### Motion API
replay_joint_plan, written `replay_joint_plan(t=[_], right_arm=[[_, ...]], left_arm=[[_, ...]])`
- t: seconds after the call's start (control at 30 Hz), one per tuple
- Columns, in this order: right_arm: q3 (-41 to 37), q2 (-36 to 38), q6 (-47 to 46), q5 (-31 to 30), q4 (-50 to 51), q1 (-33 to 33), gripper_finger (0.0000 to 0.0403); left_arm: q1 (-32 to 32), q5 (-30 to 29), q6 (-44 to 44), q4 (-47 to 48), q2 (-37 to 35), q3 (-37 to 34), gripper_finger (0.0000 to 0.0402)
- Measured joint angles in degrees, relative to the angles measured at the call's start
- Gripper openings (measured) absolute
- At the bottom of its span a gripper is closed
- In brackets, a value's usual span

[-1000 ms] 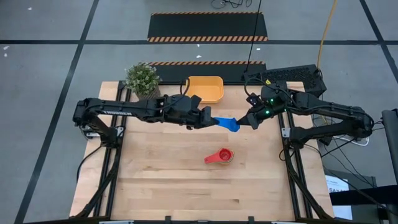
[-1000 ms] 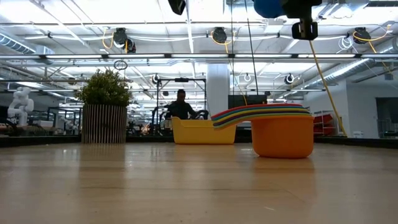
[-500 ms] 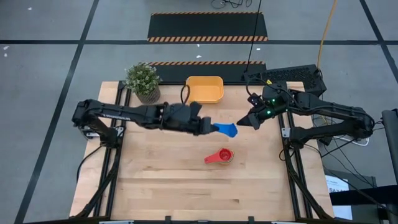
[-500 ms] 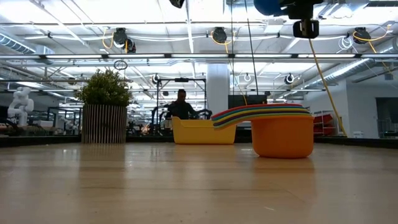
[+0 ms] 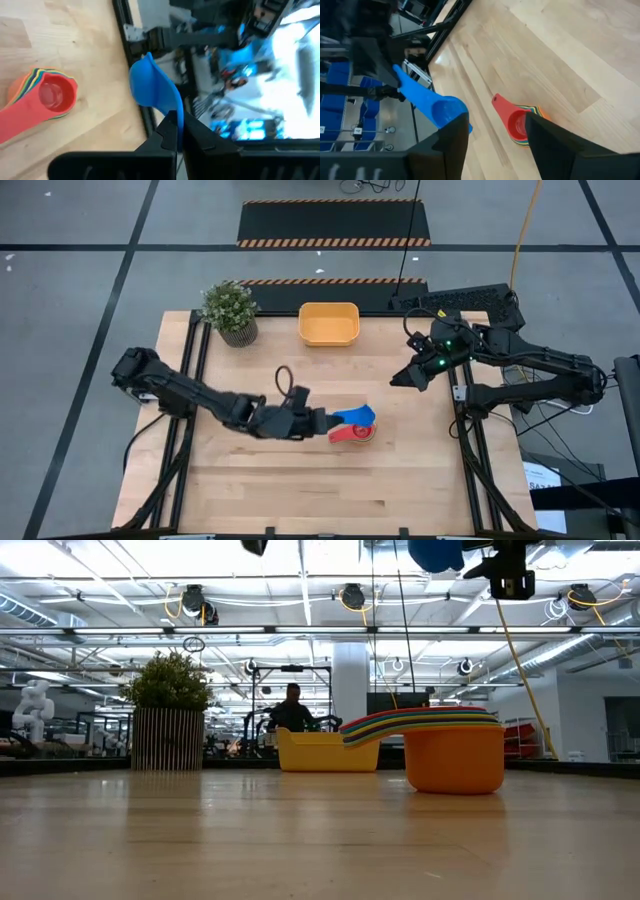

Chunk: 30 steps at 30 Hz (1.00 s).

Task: Nest measuring cups in basket
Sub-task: Stack the blue measuring cup on top of the red measuring cup

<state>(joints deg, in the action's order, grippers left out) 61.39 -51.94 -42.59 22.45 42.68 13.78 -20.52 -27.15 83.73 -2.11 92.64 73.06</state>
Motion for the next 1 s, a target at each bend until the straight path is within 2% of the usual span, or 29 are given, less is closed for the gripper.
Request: replay_joint_plan(t=[0.17, 0.4, 0.53, 0.73, 0.83, 0.9, 1.0], right_arm=[[0.0, 0.7, -0.1, -1.0, -0.6, 0.0, 0.0186], [0.0, 1.0, -1.6, -1.7, -1.3, 0.0, 0.0186], [0.0, 0.9, -1.7, -1.7, -1.3, 0.0, 0.0185], [0.0, 0.9, -1.9, -1.7, -1.3, 0.0, 0.0185], [0.0, 0.9, -2.3, -1.7, -1.3, 0.0, 0.0185], [0.0, 0.9, -2.4, -1.7, -1.3, 0.0, 0.0185], [0.0, 0.9, -2.4, -1.6, -1.3, 0.0, 0.0185]], left_arm=[[-3.8, -7.5, 0.4, -11.8, 0.0, -7.8, 0.0006], [-7.2, -13.0, -0.3, -13.2, 0.4, -11.6, 0.0006], [-8.1, -18.4, -0.6, -17.5, 4.4, -11.7, 0.0012], [-8.4, -18.9, 0.0, -34.2, 15.8, -11.6, 0.0006], [-8.7, -20.2, 0.0, -41.1, 19.3, -11.4, 0.0014], [-8.8, -21.9, 0.0, -42.3, 20.6, -11.2, 0.0014], [-8.8, -24.4, 0.3, -38.7, 21.1, -11.3, 0.0007]])
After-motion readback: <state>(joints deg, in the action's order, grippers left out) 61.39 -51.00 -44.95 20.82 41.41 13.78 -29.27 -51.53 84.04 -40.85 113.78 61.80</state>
